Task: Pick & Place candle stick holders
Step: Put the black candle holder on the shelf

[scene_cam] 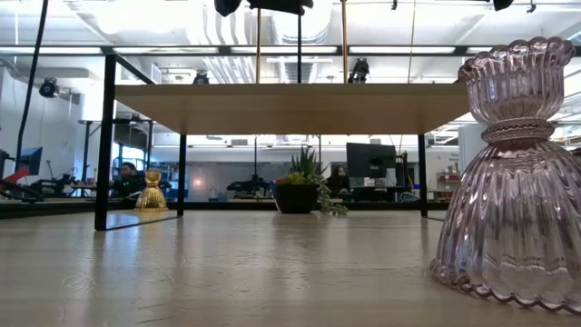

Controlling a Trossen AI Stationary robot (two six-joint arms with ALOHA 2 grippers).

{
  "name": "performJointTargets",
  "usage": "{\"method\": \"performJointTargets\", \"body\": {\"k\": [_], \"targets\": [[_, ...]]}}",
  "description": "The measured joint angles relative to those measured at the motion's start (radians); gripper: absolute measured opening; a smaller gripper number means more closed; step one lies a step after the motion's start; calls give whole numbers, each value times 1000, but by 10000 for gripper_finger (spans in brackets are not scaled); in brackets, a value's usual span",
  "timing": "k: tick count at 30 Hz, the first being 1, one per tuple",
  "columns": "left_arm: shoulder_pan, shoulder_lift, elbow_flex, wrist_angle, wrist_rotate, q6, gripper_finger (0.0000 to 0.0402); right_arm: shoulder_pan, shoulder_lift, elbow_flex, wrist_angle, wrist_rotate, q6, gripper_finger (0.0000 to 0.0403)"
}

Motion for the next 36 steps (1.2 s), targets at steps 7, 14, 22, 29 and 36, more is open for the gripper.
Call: {"method": "performJointTargets", "body": {"k": [7, 14, 22, 29, 36], "targets": [[-3, -6, 5, -5, 21, 18, 153, 0, 0, 0, 0, 0, 0, 8], [-8, -40, 6, -48, 54, 20, 154, 0, 0, 0, 0, 0, 13, 8], [-24, -62, 8, -70, 104, 13, 154, 0, 1, 0, 0, 0, 18, 8], [-34, -66, 8, -108, 122, 11, 154, 0, 0, 0, 0, -1, 35, 8], [-72, -90, 8, -349, 122, -84, 154, 0, 1, 0, -1, -1, 41, 8]]}}
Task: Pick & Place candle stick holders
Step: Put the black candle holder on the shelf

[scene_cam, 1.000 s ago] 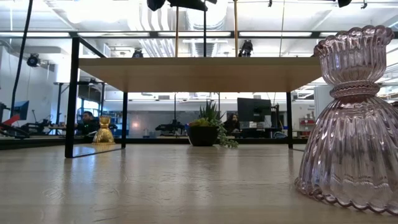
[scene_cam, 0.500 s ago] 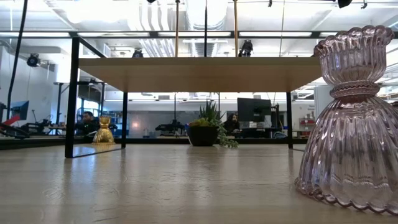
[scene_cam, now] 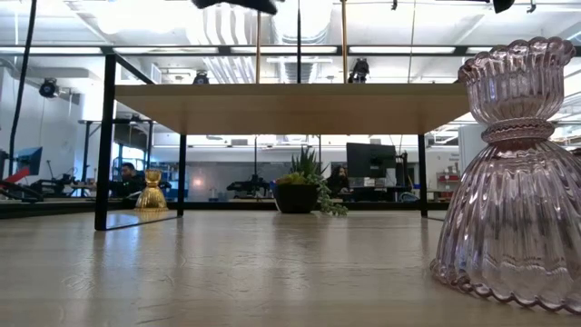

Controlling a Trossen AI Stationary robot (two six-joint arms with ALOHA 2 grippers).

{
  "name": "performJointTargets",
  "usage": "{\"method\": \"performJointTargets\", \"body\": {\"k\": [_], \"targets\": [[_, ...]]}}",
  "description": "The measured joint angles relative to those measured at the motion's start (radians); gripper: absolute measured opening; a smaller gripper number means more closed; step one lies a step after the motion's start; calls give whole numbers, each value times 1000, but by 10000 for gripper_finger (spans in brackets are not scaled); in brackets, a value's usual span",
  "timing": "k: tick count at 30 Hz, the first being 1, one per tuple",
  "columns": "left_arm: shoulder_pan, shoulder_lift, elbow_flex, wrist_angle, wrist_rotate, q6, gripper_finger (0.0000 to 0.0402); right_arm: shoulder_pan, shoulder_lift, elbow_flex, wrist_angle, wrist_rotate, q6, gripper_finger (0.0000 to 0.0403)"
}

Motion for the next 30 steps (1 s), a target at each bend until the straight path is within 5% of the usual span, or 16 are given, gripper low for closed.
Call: {"method": "performJointTargets", "body": {"k": [7, 17, 30], "targets": [[-34, -2, -75, -96, -1, -72, 136, 0, 0, 0, 0, 0, -3, 8], [-32, -2, -281, 146, -1, -124, 10, 0, 1, 0, 0, 0, 1, 8], [33, -1, -322, 240, 25, -108, 2, 0, 1, 0, 0, 0, -1, 8]]}}
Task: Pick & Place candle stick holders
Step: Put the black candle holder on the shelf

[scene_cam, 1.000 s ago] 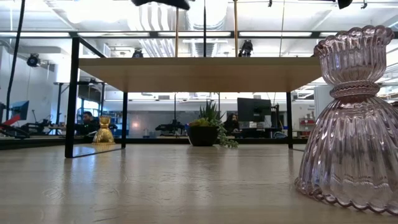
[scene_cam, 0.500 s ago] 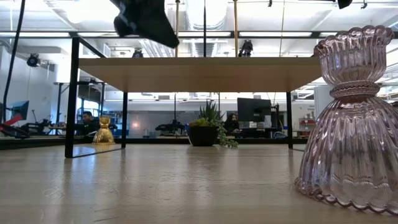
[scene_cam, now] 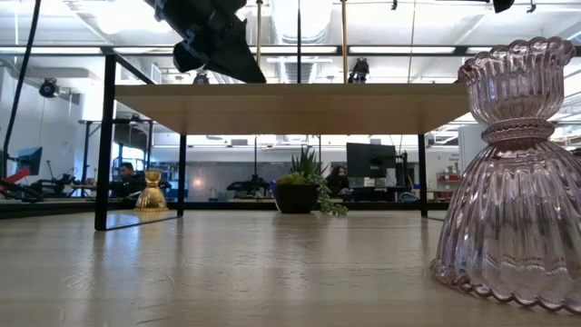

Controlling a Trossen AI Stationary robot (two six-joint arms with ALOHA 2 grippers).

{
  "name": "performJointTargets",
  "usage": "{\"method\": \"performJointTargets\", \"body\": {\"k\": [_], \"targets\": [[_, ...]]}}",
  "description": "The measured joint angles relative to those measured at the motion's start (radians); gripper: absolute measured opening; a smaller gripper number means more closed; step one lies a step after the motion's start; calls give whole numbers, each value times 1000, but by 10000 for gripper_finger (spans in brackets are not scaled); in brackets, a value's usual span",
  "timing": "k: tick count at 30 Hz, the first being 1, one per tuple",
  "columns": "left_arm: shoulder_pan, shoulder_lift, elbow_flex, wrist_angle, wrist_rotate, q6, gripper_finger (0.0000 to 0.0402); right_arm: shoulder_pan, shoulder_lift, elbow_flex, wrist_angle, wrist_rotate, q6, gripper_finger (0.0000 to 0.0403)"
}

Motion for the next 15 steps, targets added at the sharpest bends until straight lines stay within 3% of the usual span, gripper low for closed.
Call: {"method": "performJointTargets", "body": {"k": [15], "targets": [[29, 68, 2, 49, 28, -26, 1, 0, 0, 0, 0, 0, -8, 8]]}}
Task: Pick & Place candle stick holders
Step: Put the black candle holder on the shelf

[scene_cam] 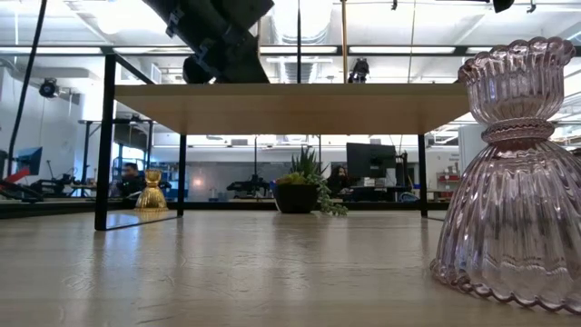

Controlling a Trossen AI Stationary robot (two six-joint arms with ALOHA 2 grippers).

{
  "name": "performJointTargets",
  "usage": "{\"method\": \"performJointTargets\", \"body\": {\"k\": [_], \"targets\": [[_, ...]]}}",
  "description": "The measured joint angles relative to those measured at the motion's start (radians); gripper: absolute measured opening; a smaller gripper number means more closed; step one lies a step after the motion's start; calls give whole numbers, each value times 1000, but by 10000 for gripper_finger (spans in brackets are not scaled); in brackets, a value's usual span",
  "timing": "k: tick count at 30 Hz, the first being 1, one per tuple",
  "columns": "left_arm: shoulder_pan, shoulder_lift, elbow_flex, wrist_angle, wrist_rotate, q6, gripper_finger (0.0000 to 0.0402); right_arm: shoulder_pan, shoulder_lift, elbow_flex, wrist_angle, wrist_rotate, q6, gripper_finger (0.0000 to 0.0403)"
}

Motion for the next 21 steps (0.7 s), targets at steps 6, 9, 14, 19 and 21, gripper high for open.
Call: {"method": "performJointTargets", "body": {"k": [6, 9, 14, 19, 21], "targets": [[2, 12, 0, 17, -6, -4, 1, 0, 0, 0, 0, 0, 0, 8], [6, 20, 0, 34, -8, -11, 0, 0, 0, 0, 0, 0, 0, 8], [12, 36, 0, 41, -8, -20, 0, 0, 0, 0, 0, 0, 0, 8], [14, 47, 0, 52, -5, -23, 0, 0, 0, 0, 0, 0, 0, 8], [14, 50, 0, 58, -4, -23, 0, 0, 0, 0, 0, 0, 0, 8]]}}
